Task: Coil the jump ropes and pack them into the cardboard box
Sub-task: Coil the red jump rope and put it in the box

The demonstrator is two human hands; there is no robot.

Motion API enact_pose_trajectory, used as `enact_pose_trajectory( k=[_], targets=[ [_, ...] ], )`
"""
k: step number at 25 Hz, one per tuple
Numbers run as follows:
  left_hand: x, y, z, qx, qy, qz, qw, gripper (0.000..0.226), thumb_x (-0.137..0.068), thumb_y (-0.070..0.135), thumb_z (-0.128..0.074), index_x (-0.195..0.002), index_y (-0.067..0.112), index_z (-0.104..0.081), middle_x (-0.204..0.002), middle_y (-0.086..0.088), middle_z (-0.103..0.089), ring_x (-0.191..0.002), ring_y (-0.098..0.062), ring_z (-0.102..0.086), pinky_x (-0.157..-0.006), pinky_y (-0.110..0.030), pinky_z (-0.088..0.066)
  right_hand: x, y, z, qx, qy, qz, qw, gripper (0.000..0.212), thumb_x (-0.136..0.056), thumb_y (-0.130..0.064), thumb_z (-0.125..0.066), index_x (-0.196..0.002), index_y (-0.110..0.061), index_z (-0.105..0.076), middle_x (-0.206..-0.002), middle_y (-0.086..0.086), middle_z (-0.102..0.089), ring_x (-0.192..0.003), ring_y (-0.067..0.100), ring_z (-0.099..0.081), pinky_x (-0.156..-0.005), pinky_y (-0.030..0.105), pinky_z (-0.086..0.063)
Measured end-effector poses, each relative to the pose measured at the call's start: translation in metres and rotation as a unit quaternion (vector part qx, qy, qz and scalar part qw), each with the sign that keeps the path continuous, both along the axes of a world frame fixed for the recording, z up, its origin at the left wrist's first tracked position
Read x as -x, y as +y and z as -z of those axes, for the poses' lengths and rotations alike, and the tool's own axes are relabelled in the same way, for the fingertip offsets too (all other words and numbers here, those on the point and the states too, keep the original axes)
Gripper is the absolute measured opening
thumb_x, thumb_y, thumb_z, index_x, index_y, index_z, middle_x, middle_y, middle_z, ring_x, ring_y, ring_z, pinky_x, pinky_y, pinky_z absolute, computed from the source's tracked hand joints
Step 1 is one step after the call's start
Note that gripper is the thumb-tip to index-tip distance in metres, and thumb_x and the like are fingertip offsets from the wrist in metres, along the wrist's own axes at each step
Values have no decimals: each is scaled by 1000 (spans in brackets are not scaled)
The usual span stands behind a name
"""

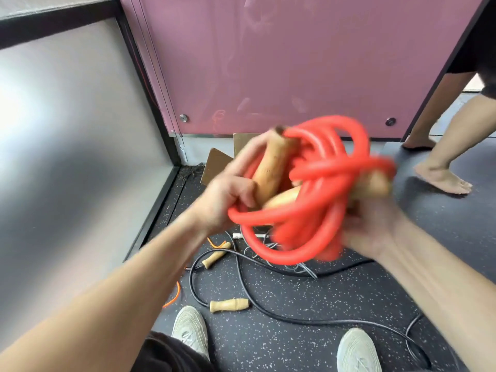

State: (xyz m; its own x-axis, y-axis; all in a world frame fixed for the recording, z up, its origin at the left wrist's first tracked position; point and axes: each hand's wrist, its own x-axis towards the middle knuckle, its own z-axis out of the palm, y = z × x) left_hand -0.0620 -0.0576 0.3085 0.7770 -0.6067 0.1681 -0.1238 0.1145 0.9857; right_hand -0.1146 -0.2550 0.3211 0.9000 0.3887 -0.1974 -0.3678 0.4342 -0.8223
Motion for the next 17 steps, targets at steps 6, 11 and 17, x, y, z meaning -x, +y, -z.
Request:
enact_pose_trajectory(
  k=[6, 11, 17],
  targets=[
    [26, -25, -5, 100, 58, -95, 989, 65, -61, -9, -30, -124, -10, -44, -74, 0, -71, -60, -14, -65, -55, -26, -49, 2, 2, -23, -43, -65, 72, 994, 47, -70, -34, -69, -105, -1, -70, -112, 29, -63, -101, 31, -63, -101, 51, -49],
    [8, -22, -9, 1, -52, -217, 975, 86, -53, 0, -45, -134, 25, -57, -122, 2, -67, -110, -17, -60, -81, -33, -46, 0, -3, -19, -73, -53, 106, 990, 78, -95, -65, -31, -136, -5, -59, -136, 20, -62, -127, 33, -59, -112, 51, -39],
    [6, -14, 3, -127, -178, -204, 954, 91, -58, 9, -51, -144, 37, -45, -134, 5, -61, -123, -25, -55, -105, -55, -42, -8, -11, -13, -11, -52, 133, 990, 75, -96, -57, -24, -133, -4, -62, -131, 19, -66, -125, 32, -61, -116, 53, -35]
  ],
)
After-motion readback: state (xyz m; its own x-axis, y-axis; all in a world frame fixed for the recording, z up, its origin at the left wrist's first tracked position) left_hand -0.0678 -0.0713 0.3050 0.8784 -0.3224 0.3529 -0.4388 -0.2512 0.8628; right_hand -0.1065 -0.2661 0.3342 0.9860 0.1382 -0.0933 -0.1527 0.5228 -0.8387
